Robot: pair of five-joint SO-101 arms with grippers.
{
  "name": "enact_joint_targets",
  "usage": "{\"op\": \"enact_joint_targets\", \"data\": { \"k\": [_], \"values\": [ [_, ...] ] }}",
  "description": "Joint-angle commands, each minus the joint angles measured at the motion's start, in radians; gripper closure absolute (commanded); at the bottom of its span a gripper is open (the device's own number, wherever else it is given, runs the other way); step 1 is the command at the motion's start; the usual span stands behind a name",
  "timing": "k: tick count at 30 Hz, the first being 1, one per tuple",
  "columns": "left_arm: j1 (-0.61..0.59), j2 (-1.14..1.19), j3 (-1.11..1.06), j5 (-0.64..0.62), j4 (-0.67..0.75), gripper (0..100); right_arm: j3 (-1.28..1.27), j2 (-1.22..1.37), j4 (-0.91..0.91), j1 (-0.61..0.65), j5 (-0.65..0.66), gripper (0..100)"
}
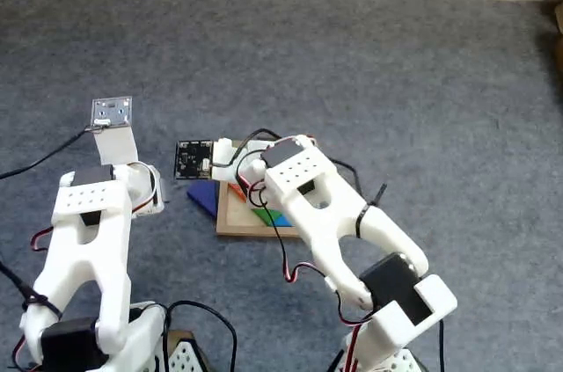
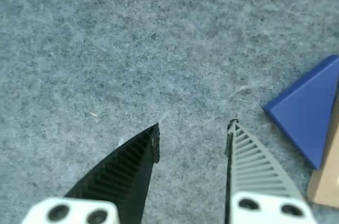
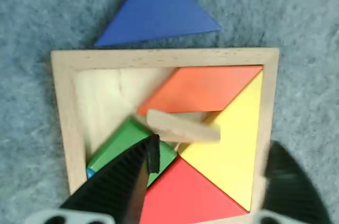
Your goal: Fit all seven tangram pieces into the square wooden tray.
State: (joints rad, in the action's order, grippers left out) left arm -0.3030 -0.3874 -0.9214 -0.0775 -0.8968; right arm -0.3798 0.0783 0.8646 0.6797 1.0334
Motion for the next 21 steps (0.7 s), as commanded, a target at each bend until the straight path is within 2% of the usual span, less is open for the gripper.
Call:
{"op": "enact_joint_targets", "data": {
  "k": [1,4,6,10,13,17,21],
  "values": [
    [-0.019,-0.025,0.008,0.006,0.012,79,0.065,-0.021,0.051,-0.007,0.009,65.3],
    [-0.019,-0.025,0.008,0.006,0.012,79,0.114,-0.044,0.091,-0.021,0.008,66.3],
    [-0.019,-0.025,0.008,0.006,0.012,79,0.145,-0.065,0.128,-0.024,-0.011,71.3],
    [-0.019,-0.025,0.008,0.006,0.012,79,0.188,-0.084,0.165,-0.019,-0.184,85.8],
    [-0.019,-0.025,0.008,0.006,0.012,79,0.194,-0.081,0.16,-0.018,-0.29,93.0],
    [-0.021,-0.025,0.008,0.006,0.012,79,0.194,-0.09,0.18,-0.025,-0.377,94.7],
    [-0.021,-0.027,0.007,0.006,0.012,79,0.2,-0.09,0.305,-0.068,-0.427,94.7]
  ]
}}
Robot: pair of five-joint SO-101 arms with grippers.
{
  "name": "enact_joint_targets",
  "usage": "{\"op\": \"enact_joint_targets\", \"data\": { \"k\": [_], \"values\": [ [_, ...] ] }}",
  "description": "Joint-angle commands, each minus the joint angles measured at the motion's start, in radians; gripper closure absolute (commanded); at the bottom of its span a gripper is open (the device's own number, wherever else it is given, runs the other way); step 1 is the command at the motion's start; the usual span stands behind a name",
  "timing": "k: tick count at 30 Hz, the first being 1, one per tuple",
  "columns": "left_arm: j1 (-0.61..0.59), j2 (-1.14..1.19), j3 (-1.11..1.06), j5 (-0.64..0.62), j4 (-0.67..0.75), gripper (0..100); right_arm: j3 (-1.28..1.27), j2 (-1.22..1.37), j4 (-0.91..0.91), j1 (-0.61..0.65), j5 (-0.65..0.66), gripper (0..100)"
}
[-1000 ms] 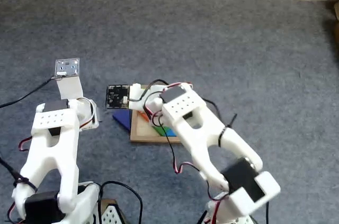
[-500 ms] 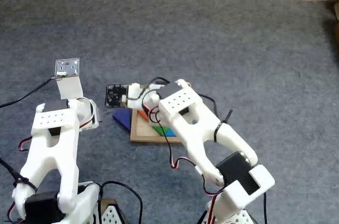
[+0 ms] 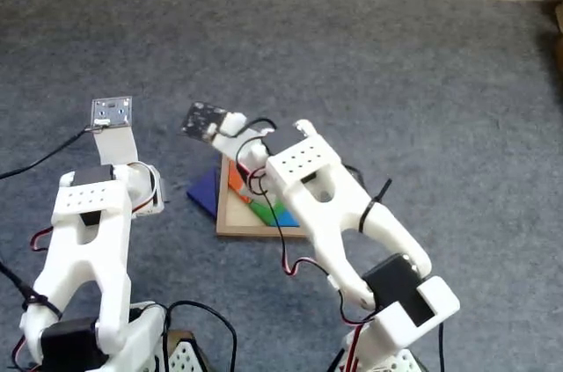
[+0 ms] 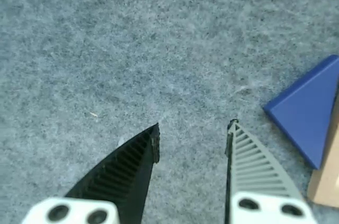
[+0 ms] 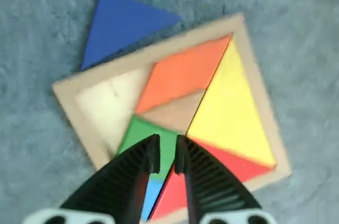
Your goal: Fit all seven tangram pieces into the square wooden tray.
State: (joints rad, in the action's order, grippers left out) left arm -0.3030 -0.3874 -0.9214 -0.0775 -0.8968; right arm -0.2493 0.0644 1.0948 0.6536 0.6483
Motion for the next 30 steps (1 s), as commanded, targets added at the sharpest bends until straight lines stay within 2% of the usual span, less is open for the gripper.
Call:
{"op": "enact_joint_targets", "data": {
  "k": [1,7,12,15,23,30],
  "values": [
    [-0.021,-0.028,0.007,0.006,0.012,79,0.07,-0.076,0.108,-0.051,-0.054,94.7],
    [-0.019,-0.031,0.005,0.006,0.012,79,0.064,-0.077,0.213,-0.111,-0.089,94.7],
    [-0.019,-0.031,0.005,0.006,0.012,79,0.047,-0.122,0.219,-0.153,-0.13,94.7],
    [-0.019,-0.031,0.005,0.006,0.014,79,-0.047,-0.209,0.216,-0.159,-0.137,94.7],
    [-0.019,-0.03,0.005,0.008,0.014,79,-0.409,-0.443,0.027,-0.177,-0.163,94.7],
    [-0.015,-0.03,0.005,0.008,0.014,79,-0.593,-0.542,-0.058,-0.248,-0.164,94.7]
  ]
}}
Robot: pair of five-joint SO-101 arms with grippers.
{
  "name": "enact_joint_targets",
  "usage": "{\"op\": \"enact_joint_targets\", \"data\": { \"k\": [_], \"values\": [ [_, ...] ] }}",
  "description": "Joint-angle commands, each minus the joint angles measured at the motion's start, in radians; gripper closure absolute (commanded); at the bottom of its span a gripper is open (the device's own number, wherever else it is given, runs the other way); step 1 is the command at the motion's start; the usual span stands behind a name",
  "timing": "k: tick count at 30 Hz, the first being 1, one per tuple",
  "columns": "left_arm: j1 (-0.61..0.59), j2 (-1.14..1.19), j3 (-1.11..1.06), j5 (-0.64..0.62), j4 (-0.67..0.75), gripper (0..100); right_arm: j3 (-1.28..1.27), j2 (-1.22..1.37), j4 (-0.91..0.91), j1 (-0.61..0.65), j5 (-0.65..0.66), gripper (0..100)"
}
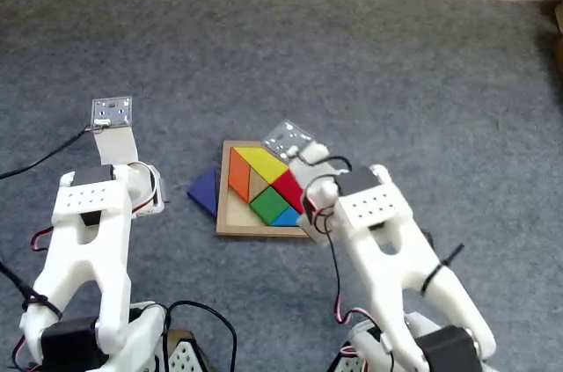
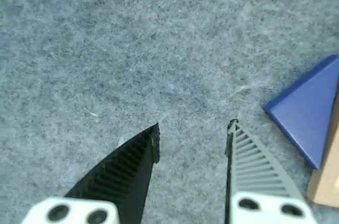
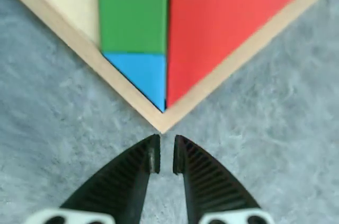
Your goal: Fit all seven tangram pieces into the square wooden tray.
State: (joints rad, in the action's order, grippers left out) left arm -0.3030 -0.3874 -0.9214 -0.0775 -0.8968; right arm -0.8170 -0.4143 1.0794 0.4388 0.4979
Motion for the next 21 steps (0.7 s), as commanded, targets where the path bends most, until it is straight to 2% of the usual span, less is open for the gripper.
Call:
{"op": "enact_joint_targets", "data": {
  "k": [1,5,9,13,17,21],
  "values": [
    [-0.013,-0.031,0.005,0.008,0.014,79,-0.041,-0.068,-0.053,-0.039,-0.014,94.7],
    [-0.013,-0.033,0.013,0.009,0.009,78,-0.102,-0.074,-0.124,-0.048,-0.094,94.7],
    [-0.013,-0.027,0.059,0.044,-0.006,71,-0.145,-0.079,-0.179,-0.05,-0.146,94.7],
    [0.018,-0.025,0.124,0.061,-0.084,68,-0.156,-0.07,-0.208,-0.073,-0.146,94.7],
    [0.077,-0.022,0.213,0.167,-0.181,68,-0.205,-0.071,-0.263,-0.087,-0.146,94.7],
    [0.117,-0.002,0.312,0.169,-0.259,68,-0.216,-0.073,-0.268,-0.087,-0.147,94.7]
  ]
}}
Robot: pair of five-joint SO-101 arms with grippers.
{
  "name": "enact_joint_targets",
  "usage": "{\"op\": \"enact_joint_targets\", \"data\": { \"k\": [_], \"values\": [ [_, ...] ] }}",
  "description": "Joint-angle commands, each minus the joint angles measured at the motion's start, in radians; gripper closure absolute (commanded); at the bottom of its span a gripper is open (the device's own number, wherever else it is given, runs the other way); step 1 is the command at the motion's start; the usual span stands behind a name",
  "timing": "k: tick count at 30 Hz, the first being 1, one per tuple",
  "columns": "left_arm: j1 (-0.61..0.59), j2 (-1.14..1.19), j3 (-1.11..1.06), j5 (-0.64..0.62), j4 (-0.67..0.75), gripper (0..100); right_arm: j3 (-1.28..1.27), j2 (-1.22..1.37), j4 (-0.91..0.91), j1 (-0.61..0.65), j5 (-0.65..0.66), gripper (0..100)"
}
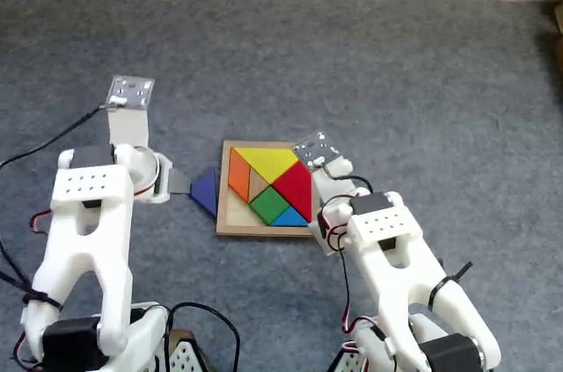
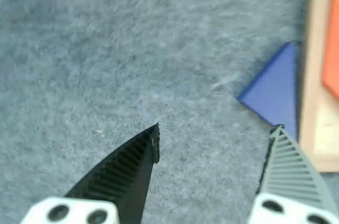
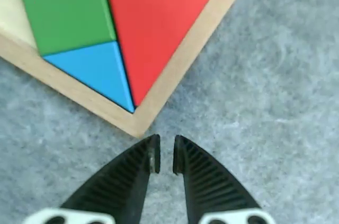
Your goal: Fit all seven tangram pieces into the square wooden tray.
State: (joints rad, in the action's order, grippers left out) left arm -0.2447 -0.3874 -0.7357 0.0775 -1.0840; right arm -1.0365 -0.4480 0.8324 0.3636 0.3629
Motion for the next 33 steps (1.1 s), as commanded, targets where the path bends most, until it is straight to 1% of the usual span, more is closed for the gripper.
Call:
{"op": "enact_joint_targets", "data": {
  "k": [1,7,12,17,21,25,33],
  "values": [
    [0.073,0.024,0.157,0.014,-0.092,68,0.004,-0.038,-0.021,-0.012,-0.012,94.7],
    [0.151,0.332,0.372,0.009,-0.173,68,-0.001,-0.038,-0.021,-0.012,-0.012,94.7],
    [0.15,0.59,0.535,0.008,-0.186,69,-0.001,-0.041,-0.021,-0.012,-0.012,94.7],
    [0.153,0.753,0.636,0.008,-0.222,69,-0.001,-0.044,-0.021,-0.012,-0.012,94.7],
    [0.153,0.812,0.667,0.006,-0.23,69,-0.001,-0.045,-0.021,-0.012,-0.012,94.7],
    [0.162,0.822,0.667,0.006,-0.242,69,-0.001,-0.045,-0.021,-0.012,-0.012,94.7],
    [0.228,0.829,0.662,0.012,-0.244,78,-0.001,-0.045,-0.021,-0.012,-0.012,94.7]
  ]
}}
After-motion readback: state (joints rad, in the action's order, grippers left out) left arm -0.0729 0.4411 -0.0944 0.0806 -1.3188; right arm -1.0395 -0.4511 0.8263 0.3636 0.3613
